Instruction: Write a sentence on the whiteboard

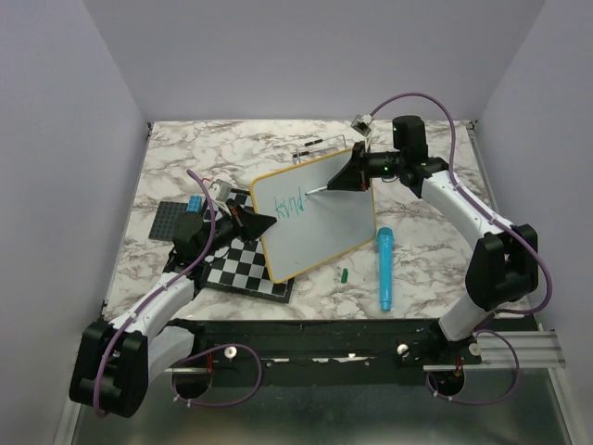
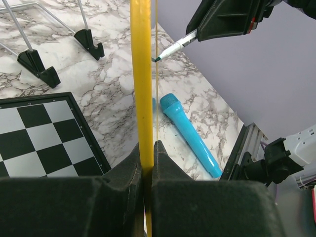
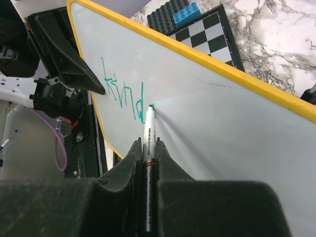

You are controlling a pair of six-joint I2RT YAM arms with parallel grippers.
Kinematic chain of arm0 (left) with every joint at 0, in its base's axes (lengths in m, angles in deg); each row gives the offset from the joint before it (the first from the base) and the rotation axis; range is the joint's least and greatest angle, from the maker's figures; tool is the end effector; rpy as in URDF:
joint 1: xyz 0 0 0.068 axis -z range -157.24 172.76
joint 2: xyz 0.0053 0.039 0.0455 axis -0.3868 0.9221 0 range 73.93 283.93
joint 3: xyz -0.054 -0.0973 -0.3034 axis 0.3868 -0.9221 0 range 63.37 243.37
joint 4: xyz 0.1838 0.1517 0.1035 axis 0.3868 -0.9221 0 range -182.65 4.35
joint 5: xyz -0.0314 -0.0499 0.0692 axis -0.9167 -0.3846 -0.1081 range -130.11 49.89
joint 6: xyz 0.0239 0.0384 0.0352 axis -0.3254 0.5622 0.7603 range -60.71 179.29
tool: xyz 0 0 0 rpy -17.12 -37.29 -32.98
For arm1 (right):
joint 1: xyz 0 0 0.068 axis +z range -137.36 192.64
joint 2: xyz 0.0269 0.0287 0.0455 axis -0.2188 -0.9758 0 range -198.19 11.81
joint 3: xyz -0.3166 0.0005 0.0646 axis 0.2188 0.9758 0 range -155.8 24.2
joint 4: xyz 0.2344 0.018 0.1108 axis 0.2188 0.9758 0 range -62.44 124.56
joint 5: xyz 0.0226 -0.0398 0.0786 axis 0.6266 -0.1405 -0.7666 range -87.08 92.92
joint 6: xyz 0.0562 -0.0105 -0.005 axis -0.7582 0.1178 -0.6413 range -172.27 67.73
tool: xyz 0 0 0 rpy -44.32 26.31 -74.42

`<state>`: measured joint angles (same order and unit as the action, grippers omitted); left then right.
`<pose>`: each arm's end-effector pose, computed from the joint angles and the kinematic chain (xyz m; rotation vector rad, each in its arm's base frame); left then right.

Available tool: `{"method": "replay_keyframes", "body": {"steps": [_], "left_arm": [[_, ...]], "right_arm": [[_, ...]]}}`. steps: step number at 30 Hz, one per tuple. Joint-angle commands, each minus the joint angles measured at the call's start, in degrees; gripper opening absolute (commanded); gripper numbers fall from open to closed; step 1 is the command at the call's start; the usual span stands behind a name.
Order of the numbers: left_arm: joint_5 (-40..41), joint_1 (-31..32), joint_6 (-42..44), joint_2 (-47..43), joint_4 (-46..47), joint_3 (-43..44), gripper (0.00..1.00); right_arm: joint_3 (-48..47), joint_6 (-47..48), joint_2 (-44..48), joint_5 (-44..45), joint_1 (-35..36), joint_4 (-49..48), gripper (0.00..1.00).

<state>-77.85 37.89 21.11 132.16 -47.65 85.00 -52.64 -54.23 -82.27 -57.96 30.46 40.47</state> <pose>0.1778 -0.0738 0.2876 0.2289 1.6752 -1.2208 0.3449 0.1482 0.3664 -0.9162 1.8282 1.3129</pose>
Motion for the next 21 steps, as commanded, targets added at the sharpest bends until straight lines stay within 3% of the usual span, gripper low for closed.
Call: {"method": "replay_keyframes", "body": {"steps": [1, 21], "left_arm": [[-2.61, 0.42, 1.70, -0.14, 4.10, 1.31, 0.00], [-2.61, 0.42, 1.70, -0.58, 3.93, 1.22, 0.00]], "right_arm": [[-0.51, 1.42, -1.28, -0.20, 0.98, 1.06, 0.01], [3.36, 7.41, 0.74, 1.99, 0.90, 6.17, 0.01]]}}
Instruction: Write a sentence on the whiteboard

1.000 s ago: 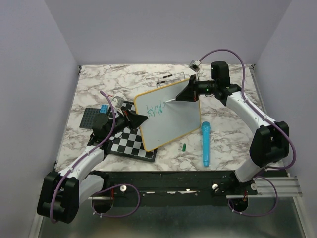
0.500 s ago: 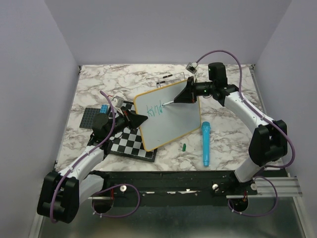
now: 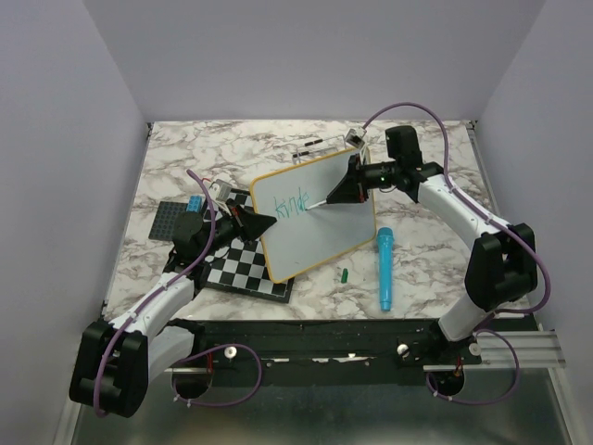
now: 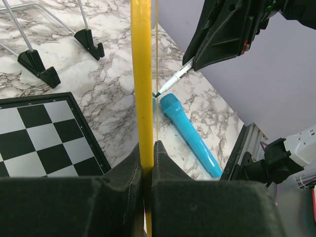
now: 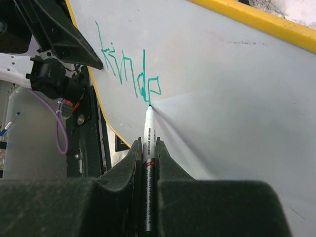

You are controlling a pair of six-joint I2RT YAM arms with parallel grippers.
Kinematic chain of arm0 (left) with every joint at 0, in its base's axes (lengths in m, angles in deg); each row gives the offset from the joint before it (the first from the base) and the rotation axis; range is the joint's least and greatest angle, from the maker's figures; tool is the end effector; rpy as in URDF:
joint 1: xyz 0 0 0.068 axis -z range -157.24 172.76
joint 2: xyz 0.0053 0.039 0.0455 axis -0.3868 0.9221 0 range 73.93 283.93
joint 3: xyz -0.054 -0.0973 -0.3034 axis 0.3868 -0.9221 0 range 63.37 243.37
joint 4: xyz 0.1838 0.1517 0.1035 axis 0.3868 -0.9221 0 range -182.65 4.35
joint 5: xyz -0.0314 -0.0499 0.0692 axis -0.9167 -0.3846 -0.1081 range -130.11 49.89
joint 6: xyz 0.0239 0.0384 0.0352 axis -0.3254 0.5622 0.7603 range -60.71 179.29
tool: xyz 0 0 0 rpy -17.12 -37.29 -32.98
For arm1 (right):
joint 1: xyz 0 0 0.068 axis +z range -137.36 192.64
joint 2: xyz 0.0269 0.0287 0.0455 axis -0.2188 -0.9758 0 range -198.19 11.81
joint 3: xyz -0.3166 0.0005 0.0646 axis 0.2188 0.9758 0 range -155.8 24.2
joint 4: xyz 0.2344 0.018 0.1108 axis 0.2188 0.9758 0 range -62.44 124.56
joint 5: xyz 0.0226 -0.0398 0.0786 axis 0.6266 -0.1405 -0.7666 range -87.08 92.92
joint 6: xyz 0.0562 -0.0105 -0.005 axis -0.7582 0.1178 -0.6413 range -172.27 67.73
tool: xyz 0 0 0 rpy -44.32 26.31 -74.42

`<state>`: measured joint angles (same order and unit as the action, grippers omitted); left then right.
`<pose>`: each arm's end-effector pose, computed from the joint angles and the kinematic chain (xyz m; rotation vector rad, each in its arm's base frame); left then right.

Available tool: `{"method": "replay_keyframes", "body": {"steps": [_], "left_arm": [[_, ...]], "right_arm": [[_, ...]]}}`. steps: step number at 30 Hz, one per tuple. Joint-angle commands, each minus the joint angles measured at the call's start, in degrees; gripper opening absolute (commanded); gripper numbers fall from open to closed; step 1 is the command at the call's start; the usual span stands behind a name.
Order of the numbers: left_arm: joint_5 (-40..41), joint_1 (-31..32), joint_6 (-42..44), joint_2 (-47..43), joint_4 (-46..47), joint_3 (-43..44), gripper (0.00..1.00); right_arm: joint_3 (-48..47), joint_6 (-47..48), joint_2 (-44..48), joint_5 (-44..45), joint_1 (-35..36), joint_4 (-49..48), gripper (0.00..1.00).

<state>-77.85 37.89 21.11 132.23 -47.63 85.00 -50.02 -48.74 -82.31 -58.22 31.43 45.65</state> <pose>0.1780 -0.0738 0.2874 0.2286 1.6760 -1.2209 0.3347 0.1515 0.3443 -0.9718 1.8880 1.3267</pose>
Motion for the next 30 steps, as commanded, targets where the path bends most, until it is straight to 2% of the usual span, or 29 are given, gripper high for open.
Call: {"method": "replay_keyframes", "body": {"steps": [1, 9, 13, 30], "left_arm": [[-2.61, 0.42, 1.70, -0.73, 3.82, 1.22, 0.00], [-2.61, 0.42, 1.70, -0.82, 3.81, 1.22, 0.00], [-2.52, 0.42, 1.70, -0.82, 3.73, 1.31, 0.00], [-2.52, 0.42, 1.87, -0.47, 3.55, 1.31, 0.00]], "right_arm": [[0.48, 1.66, 0.87, 2.43, -0.50, 0.90, 0.01], [-2.68, 0.95, 1.22, 1.47, -2.70, 0.90, 0.01], [-3.39, 0.34, 2.10, -3.00, -2.70, 0.64, 0.01], [0.74, 2.71, 7.12, -5.91, -3.32, -2.44, 0.01]]}}
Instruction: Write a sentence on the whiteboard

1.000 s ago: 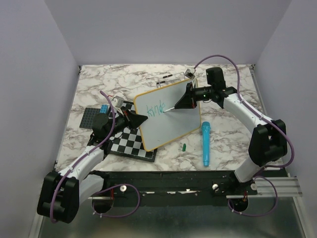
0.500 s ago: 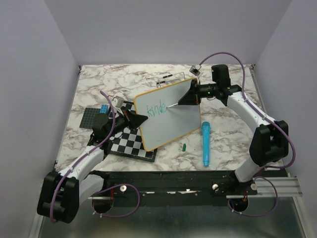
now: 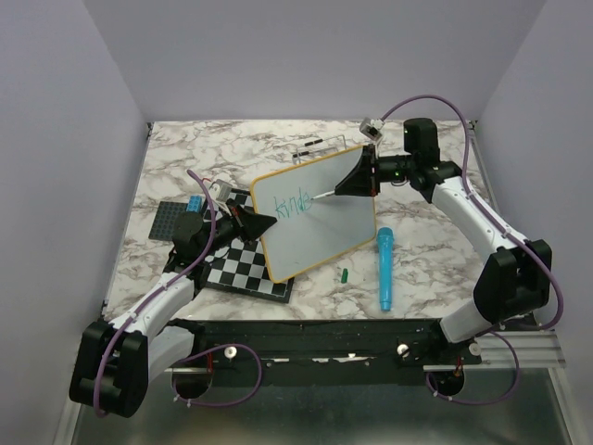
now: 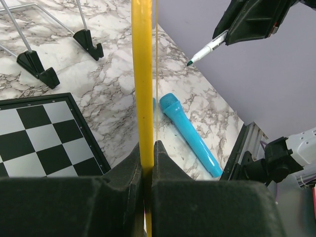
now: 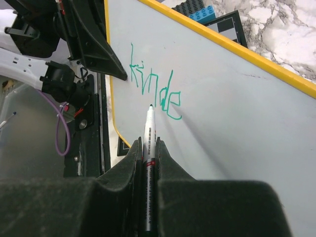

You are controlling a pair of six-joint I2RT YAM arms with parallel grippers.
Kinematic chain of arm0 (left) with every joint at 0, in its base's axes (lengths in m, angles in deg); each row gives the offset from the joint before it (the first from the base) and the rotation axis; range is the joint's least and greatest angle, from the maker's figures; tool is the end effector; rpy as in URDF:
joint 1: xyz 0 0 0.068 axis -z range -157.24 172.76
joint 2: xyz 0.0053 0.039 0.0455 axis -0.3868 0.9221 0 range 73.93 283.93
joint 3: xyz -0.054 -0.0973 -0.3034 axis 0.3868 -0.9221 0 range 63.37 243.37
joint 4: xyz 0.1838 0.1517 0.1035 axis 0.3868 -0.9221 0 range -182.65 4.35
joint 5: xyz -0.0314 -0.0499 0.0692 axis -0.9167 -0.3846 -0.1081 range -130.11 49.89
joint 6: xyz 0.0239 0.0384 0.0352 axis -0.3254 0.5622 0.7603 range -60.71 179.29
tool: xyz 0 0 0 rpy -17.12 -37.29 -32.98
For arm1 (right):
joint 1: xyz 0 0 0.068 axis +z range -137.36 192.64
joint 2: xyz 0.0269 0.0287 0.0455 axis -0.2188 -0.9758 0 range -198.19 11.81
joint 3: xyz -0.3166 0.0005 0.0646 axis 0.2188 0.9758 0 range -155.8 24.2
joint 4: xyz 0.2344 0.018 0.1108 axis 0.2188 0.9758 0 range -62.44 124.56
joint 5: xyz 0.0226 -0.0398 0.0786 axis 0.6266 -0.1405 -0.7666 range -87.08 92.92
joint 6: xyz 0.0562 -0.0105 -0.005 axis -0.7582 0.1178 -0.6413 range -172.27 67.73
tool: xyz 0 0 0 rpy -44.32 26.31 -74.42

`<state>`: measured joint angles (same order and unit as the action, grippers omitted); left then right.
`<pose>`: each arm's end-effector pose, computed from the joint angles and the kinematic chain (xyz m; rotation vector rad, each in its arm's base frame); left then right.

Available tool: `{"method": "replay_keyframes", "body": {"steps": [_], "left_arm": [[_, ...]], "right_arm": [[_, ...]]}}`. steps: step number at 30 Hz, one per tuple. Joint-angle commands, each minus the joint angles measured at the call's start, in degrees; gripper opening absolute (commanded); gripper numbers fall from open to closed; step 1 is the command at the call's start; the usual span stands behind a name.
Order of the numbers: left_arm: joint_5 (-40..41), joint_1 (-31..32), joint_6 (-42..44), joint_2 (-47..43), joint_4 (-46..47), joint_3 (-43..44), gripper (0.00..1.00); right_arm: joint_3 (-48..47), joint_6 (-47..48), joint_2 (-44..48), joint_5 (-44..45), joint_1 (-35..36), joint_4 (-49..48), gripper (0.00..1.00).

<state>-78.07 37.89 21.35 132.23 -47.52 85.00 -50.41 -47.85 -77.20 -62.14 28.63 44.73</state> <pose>0.1779 -0.0739 0.2876 0.2361 1.6732 -1.2204 0.3194 0.1299 0.3790 -1.0010 1.7453 1.3093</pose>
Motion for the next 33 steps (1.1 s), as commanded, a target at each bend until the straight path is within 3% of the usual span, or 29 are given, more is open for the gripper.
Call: {"method": "replay_keyframes", "body": {"steps": [1, 33], "left_arm": [[-2.30, 0.42, 1.63, -0.47, 3.44, 1.31, 0.00], [-1.95, 0.42, 1.63, -1.09, 3.36, 0.87, 0.00]], "right_arm": [[1.13, 1.90, 2.00, -2.35, -0.87, -1.70, 0.01], [4.82, -0.12, 2.97, -1.65, -1.66, -7.59, 0.01]]}}
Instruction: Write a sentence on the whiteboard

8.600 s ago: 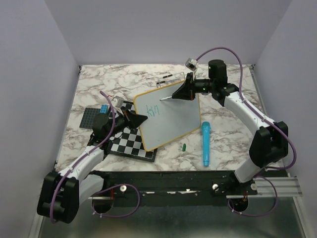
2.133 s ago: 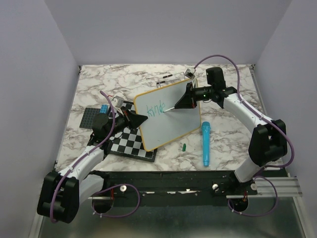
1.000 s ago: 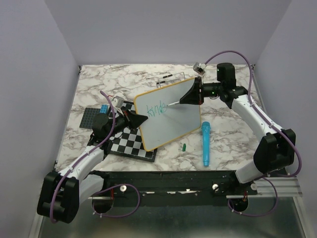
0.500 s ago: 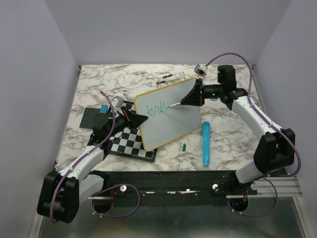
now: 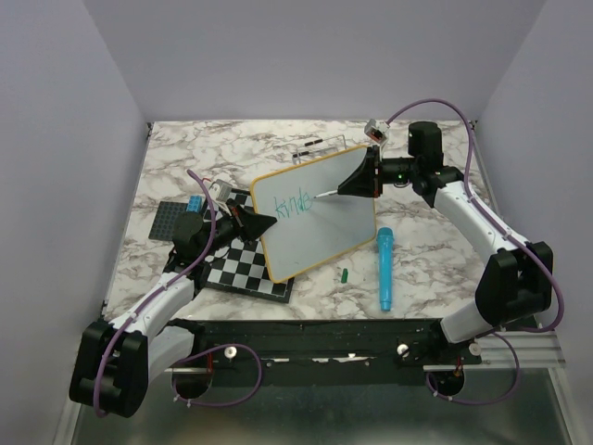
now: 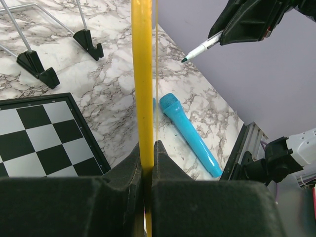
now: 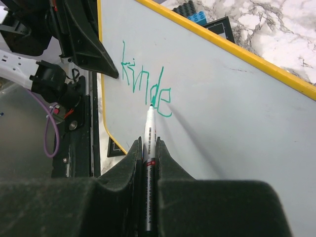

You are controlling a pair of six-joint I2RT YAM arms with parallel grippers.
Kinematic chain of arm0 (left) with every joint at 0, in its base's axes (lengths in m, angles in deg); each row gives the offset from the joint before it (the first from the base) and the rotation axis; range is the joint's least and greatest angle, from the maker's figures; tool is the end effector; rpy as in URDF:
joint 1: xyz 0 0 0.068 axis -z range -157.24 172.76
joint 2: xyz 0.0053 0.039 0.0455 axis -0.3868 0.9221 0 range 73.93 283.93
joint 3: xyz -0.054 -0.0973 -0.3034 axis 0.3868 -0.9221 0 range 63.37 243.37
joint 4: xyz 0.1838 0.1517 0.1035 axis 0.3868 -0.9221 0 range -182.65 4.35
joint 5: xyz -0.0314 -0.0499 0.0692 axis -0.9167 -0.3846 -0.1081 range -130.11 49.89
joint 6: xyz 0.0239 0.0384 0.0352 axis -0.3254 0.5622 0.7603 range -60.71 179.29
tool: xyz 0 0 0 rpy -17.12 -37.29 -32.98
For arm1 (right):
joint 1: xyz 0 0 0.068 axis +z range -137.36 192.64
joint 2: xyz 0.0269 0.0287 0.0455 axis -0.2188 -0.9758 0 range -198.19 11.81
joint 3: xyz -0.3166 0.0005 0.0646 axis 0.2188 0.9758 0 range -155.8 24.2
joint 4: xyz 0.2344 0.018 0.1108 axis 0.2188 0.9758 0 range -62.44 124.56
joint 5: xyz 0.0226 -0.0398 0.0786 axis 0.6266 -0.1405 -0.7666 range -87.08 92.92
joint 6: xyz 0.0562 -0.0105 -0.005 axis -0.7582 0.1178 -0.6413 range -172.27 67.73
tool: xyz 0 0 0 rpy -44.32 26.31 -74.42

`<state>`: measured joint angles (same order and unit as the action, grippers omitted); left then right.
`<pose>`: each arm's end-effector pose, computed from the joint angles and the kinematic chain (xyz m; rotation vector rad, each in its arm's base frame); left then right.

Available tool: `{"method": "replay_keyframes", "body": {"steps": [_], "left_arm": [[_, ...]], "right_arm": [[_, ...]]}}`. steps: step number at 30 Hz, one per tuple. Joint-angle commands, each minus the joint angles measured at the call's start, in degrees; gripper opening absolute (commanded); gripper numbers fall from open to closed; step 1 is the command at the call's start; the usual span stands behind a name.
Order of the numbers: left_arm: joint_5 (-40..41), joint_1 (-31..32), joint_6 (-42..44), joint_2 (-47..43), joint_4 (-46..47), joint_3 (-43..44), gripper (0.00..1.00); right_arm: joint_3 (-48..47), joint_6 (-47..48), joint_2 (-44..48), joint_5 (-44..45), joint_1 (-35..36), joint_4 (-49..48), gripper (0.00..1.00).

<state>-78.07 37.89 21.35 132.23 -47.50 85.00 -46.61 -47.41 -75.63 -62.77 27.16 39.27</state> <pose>0.1779 -0.0739 0.2877 0.2363 1.6728 -1.2204 0.3160 0.1202 0.3736 -1.0051 1.6886 1.2717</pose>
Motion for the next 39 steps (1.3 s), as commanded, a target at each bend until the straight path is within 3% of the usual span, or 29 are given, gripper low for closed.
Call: {"method": "replay_keyframes", "body": {"steps": [1, 39], "left_arm": [[-1.95, 0.42, 1.63, -1.09, 3.42, 0.87, 0.00], [-1.95, 0.42, 1.55, -1.17, 3.25, 0.87, 0.00]], "right_arm": [[1.02, -0.56, 1.39, -1.02, -0.20, -2.12, 0.01], [2.34, -2.58, 1.13, -1.63, -0.28, -4.67, 0.01]]}}
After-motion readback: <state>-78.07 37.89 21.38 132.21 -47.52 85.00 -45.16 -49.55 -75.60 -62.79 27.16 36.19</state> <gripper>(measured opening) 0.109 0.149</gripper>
